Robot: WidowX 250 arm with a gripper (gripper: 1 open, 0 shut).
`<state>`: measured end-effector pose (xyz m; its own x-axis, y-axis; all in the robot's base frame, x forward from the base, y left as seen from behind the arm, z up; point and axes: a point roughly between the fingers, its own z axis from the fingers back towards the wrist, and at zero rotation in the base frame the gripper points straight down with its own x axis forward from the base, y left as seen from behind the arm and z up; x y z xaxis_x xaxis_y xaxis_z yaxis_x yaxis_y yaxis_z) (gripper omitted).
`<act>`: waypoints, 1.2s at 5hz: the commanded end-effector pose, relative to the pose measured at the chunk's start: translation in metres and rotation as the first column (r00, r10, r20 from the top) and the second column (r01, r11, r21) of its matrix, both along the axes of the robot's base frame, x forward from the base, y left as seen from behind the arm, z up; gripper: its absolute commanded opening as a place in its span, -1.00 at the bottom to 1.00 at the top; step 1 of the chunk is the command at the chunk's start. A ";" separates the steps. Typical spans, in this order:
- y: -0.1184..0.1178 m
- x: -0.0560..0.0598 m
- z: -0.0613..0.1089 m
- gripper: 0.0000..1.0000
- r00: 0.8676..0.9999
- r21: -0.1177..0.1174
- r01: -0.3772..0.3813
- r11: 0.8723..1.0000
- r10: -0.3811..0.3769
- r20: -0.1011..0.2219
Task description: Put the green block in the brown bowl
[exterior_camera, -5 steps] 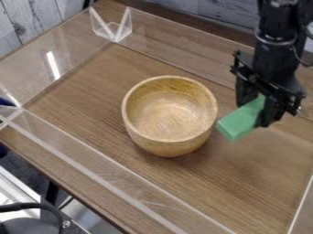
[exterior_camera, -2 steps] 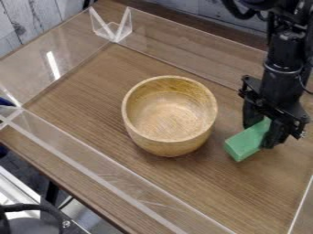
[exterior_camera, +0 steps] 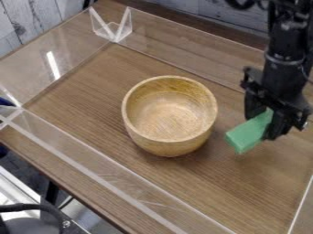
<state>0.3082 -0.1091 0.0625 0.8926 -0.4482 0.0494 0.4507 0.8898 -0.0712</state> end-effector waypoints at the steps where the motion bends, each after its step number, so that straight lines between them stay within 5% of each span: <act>1: 0.012 0.004 0.042 -1.00 0.995 -0.010 -0.026 1.000 0.027 0.100; 3: 0.058 -0.005 0.070 -1.00 0.983 0.011 -0.137 0.991 0.134 0.125; 5: 0.118 -0.019 0.066 -1.00 0.964 0.032 -0.250 0.968 0.246 0.099; 6: 0.129 -0.028 0.058 -1.00 0.962 0.043 -0.265 0.963 0.261 0.079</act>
